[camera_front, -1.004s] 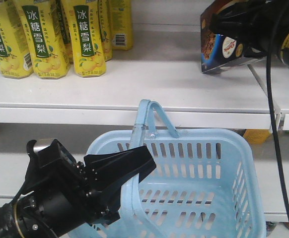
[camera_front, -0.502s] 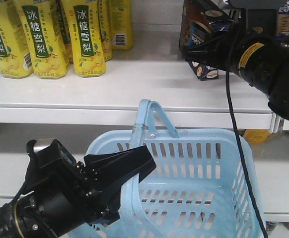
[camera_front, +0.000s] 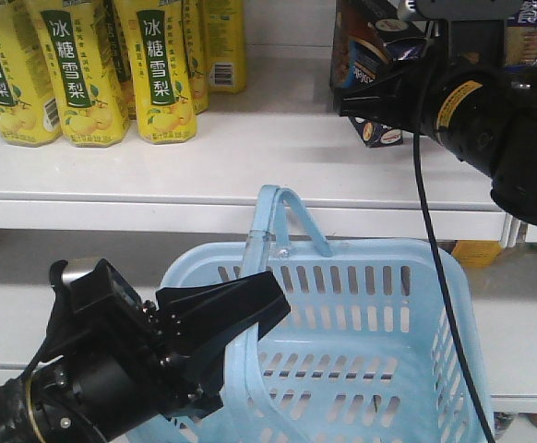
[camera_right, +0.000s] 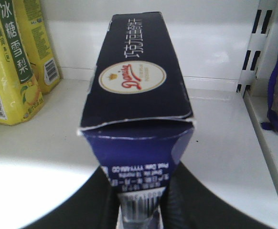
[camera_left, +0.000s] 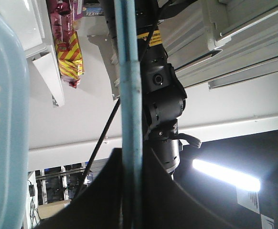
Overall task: Left arm holds basket, right arm returns cookies
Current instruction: 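Lower the cookie box onto the upper shelf beside the yellow bottles, then open the right gripper and withdraw it from the standing box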
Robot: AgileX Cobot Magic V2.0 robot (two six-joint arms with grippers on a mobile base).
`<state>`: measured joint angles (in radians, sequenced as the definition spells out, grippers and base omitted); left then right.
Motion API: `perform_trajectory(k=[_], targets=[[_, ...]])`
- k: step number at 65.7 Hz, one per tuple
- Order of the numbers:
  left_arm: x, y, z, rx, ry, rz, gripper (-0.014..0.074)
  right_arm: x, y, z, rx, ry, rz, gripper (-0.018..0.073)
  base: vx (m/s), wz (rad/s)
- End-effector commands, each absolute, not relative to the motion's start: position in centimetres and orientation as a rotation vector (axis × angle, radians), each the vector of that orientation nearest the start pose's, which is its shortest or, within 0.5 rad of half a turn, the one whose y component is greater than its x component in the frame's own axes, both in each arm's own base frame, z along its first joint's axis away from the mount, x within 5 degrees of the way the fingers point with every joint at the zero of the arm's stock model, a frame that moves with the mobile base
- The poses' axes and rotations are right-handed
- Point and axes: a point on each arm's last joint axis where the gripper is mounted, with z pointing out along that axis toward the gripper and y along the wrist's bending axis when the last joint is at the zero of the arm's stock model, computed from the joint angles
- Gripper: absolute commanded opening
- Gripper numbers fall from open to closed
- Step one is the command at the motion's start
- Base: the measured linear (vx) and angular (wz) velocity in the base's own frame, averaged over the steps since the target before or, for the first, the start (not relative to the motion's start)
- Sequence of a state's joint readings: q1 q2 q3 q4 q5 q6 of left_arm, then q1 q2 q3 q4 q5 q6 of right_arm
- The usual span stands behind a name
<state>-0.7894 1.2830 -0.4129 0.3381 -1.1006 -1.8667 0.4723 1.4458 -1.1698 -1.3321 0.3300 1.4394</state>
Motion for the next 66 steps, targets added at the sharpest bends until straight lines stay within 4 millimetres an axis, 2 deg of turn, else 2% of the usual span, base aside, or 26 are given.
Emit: perform_trajectory(k=[1,15,23,50,60,66], targets=[[14.7,-17.9,29.5,-0.407,1.431,-2.319,-0.0003,30.8,12.4,37.5,-0.092,1.779,0.142,0.0142,0.00,0.00],[14.7,-17.9,29.5,-0.407,1.431,-2.319,-0.0003,29.9,12.3,38.8,-0.105,1.738,0.182,0.0378,0.00,0.00],[14.7,-17.9,29.5,-0.407,1.431,-2.319,-0.0003,29.5,12.2,39.3,-0.100,1.723,0.200,0.0447,0.00,0.00],[14.7,-17.9,29.5,-0.407,1.431,-2.319,-0.0003,26.9,11.0,42.1,-0.005,1.660,0.310,0.0446,0.00,0.00],[14.7,-17.9,29.5,-0.407,1.431,-2.319,-0.0003,25.3,10.2,43.5,0.062,1.628,0.391,0.0396,0.00,0.00],[14.7,-17.9,29.5,-0.407,1.431,-2.319,-0.0003,24.2,9.7,44.5,0.080,1.600,0.420,0.0333,0.00,0.00]])
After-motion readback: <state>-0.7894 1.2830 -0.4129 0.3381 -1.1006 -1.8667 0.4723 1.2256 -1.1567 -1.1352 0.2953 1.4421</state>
